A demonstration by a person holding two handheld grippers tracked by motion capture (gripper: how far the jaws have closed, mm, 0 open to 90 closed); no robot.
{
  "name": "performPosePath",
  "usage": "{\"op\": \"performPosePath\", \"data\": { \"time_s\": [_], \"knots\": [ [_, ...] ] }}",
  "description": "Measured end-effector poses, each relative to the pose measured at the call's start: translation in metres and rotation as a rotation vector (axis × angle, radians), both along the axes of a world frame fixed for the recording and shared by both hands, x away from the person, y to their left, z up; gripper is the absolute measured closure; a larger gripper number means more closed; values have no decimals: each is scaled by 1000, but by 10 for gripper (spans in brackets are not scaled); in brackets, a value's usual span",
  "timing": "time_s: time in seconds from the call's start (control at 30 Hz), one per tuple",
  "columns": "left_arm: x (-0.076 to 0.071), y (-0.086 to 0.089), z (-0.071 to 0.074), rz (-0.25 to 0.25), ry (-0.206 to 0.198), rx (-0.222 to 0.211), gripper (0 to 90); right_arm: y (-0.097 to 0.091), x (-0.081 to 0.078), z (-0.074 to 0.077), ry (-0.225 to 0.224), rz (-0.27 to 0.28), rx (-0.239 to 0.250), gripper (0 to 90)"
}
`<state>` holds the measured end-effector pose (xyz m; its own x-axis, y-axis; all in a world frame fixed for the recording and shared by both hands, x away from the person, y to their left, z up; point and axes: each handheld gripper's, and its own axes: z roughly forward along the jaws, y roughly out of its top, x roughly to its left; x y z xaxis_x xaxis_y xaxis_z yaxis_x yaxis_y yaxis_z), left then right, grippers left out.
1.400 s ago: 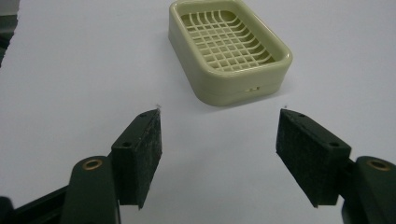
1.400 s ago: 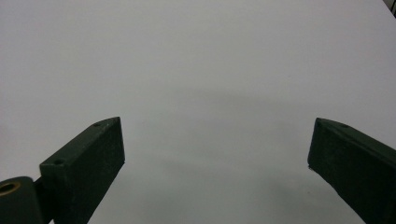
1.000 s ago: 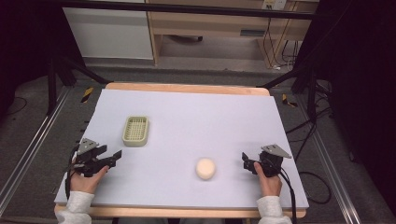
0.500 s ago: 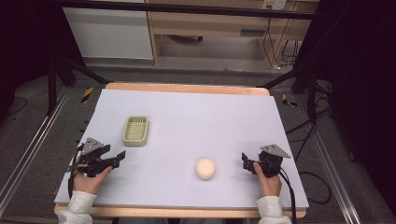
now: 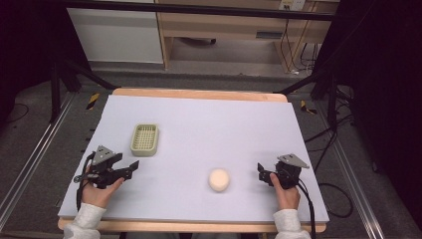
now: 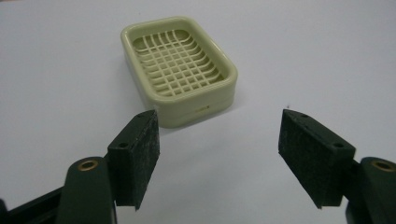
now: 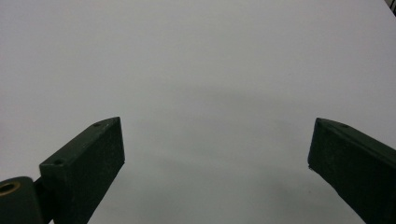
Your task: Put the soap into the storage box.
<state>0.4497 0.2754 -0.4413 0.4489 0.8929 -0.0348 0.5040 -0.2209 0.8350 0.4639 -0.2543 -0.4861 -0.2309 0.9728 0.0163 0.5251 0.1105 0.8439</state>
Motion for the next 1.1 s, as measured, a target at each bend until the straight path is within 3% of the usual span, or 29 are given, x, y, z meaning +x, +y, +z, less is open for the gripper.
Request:
{"op": "performPosePath", "data": {
  "time_s": [0.67, 1.1],
  "knots": [
    [0, -29, 5, -79, 2, 27, 277, 1, 1, 0, 4, 6, -8, 41],
    [0, -47, 12, -129, -5, 17, 265, 1, 1, -1, 7, 10, -9, 41]
  ]
}}
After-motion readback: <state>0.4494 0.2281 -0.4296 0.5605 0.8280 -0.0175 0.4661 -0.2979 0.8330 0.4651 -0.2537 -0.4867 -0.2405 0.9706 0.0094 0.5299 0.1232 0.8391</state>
